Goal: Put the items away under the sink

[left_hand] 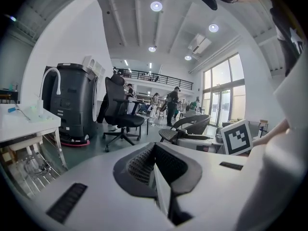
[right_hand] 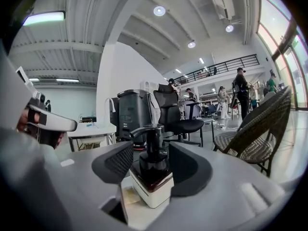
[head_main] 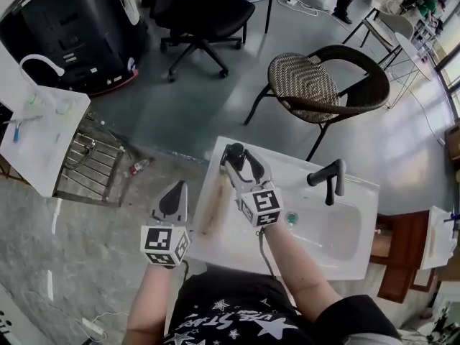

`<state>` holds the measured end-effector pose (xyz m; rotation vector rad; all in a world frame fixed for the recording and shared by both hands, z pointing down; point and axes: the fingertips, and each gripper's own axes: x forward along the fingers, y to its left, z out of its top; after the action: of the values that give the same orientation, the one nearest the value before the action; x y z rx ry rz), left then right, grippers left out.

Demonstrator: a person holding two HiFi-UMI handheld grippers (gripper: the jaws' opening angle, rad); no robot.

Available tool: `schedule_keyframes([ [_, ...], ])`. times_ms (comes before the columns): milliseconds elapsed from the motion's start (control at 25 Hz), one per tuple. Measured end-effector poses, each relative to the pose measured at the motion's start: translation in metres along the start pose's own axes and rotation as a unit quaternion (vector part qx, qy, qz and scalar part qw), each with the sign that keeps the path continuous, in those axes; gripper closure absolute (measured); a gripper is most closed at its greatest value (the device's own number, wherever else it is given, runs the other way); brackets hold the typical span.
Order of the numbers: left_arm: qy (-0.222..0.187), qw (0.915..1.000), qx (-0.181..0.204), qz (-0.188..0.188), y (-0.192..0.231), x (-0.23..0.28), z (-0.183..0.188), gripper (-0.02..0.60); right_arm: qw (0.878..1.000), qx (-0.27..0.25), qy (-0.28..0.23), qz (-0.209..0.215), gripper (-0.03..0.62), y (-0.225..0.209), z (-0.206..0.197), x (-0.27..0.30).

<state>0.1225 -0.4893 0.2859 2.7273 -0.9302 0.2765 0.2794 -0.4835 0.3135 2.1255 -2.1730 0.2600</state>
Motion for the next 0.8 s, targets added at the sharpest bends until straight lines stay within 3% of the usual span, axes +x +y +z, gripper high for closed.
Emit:
schedule_keyframes([
  [240,0.007,0.9999,-0.002,0.007,0.002,0.006,-0.003,0.572,0.999,-0.038,0.004,0.025,0.375,0.003,0.006,0.017],
  [440,0.013,0.9999,0.002,0.007,0.001,0.005,-0.006,0.572,0.999,-0.040,0.000,0.031,0.476,0.002,0.009,0.021],
  [800,0.017,0.9998,0.003,-0.001,-0.001,0.006,-0.009,0.572,0.999,-0.040,0.003,0.030,0.494,0.004,0.012,0.029],
])
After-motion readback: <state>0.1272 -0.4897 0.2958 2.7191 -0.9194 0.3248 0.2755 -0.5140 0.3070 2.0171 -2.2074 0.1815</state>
